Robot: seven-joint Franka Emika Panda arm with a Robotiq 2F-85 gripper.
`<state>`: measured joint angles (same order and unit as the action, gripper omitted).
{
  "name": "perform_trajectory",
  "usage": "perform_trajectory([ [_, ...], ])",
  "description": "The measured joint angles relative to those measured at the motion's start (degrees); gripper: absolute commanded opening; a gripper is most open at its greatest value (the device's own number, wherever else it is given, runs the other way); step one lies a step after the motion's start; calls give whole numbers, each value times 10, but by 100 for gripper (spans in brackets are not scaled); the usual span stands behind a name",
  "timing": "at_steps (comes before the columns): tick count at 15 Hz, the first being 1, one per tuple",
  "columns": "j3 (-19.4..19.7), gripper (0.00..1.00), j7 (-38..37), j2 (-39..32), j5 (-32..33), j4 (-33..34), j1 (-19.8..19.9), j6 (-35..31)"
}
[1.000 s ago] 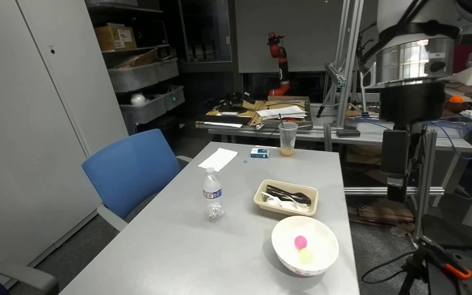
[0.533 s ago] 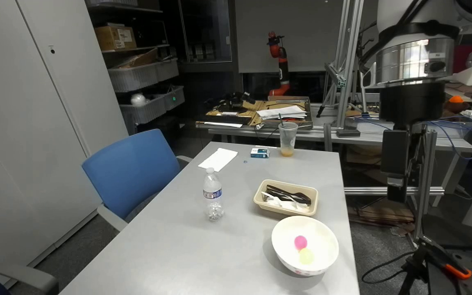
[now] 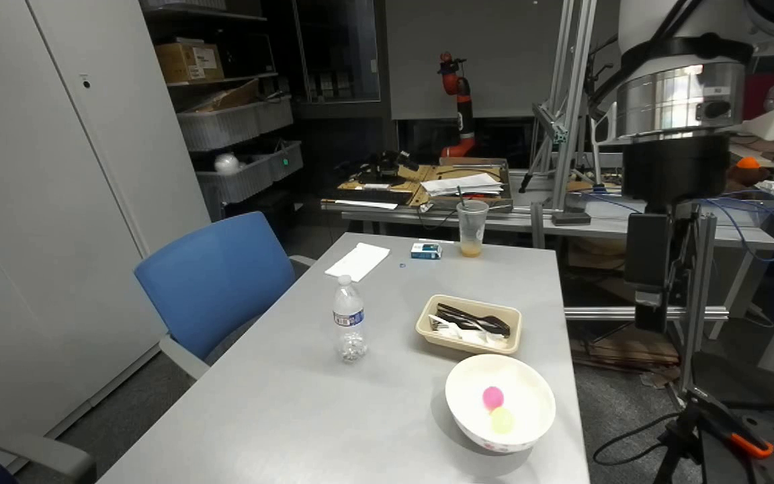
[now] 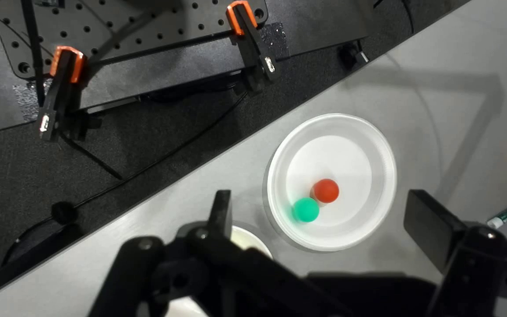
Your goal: Move the purple ball from the bowl on the right to the bowl on the left
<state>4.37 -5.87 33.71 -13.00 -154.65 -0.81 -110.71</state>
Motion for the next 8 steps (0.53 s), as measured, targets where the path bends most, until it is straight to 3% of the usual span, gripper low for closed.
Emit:
perform_trajectory([
  [8,-13,100,0,0,30,0,4,-7],
])
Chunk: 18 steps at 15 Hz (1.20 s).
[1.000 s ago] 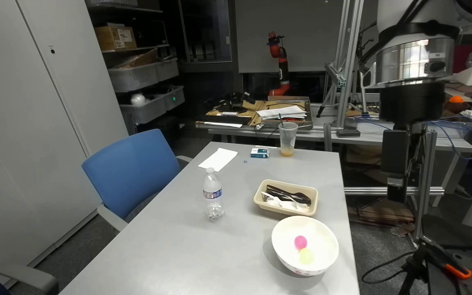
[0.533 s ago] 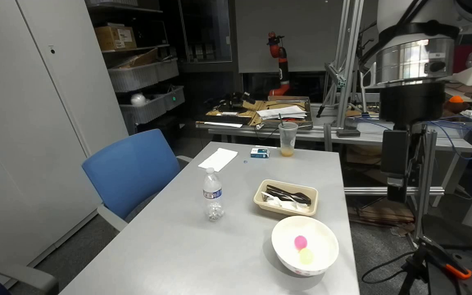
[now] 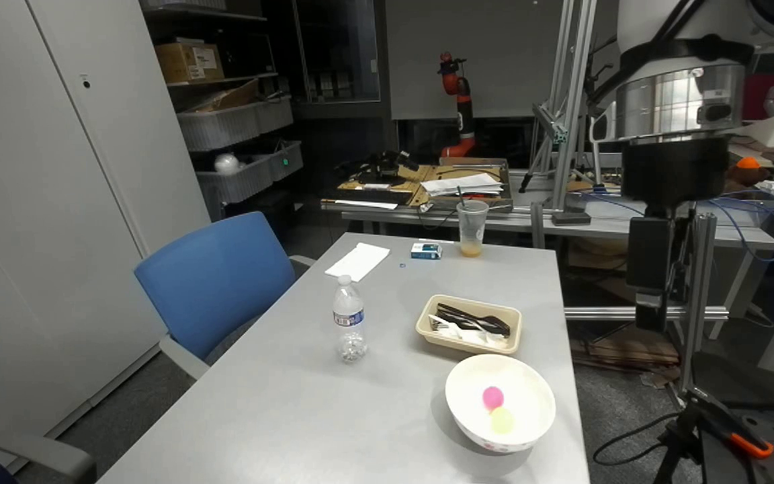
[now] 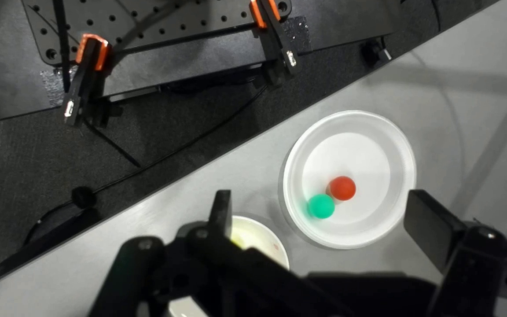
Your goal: Move the purple ball from the bowl on the right to the bowl on the left
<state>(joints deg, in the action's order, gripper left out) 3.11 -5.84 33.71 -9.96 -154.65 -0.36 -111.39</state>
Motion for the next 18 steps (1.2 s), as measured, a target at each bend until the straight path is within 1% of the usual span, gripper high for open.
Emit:
perform_trajectory([
  [3,-7,100,1,0,33,-1,4,-34],
  [7,-9,100,20,0,54,-5,4,-100],
  [11,-10,100,27,-3,96,-20,8,-186],
  [13,-10,100,28,-22,106,-40,17,-237],
  [15,-9,100,30,-39,107,-42,20,-252],
  [18,-9,100,30,-44,107,-41,20,-253],
])
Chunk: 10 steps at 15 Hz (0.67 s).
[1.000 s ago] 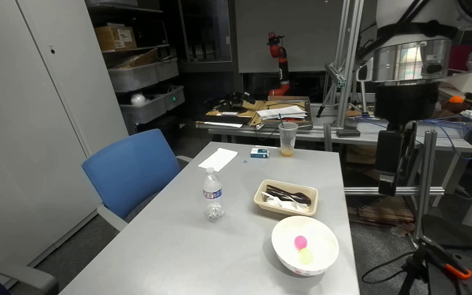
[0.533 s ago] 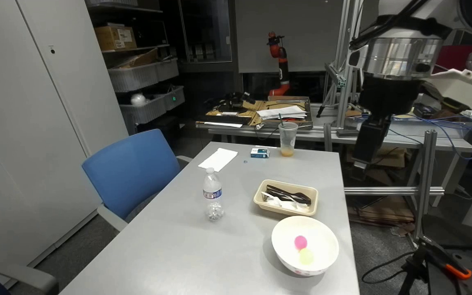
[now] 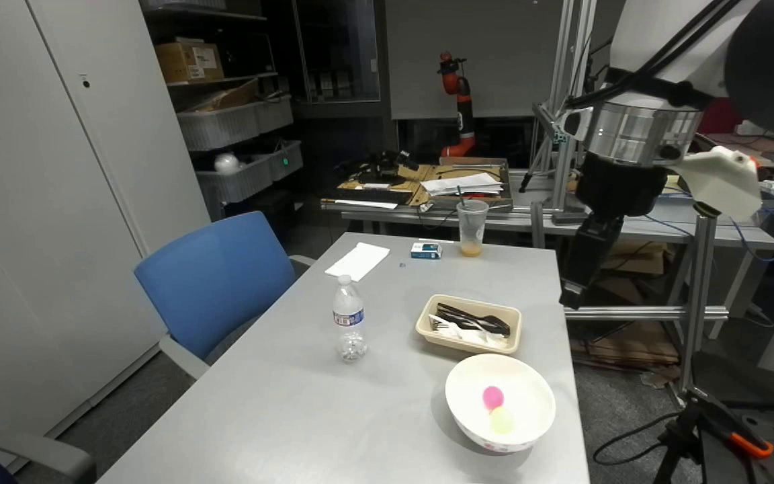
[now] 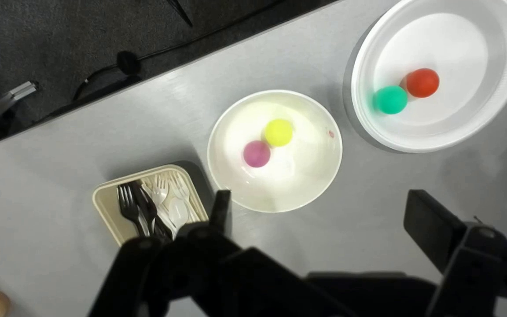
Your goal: Move the purple ball from the bowl on the right to the bowl on the left
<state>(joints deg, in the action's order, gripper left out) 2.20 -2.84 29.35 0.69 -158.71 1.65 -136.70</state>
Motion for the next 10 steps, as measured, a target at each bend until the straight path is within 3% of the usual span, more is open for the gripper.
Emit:
perform_trajectory([
  [10,0,100,0,-2,-1,5,0,47],
])
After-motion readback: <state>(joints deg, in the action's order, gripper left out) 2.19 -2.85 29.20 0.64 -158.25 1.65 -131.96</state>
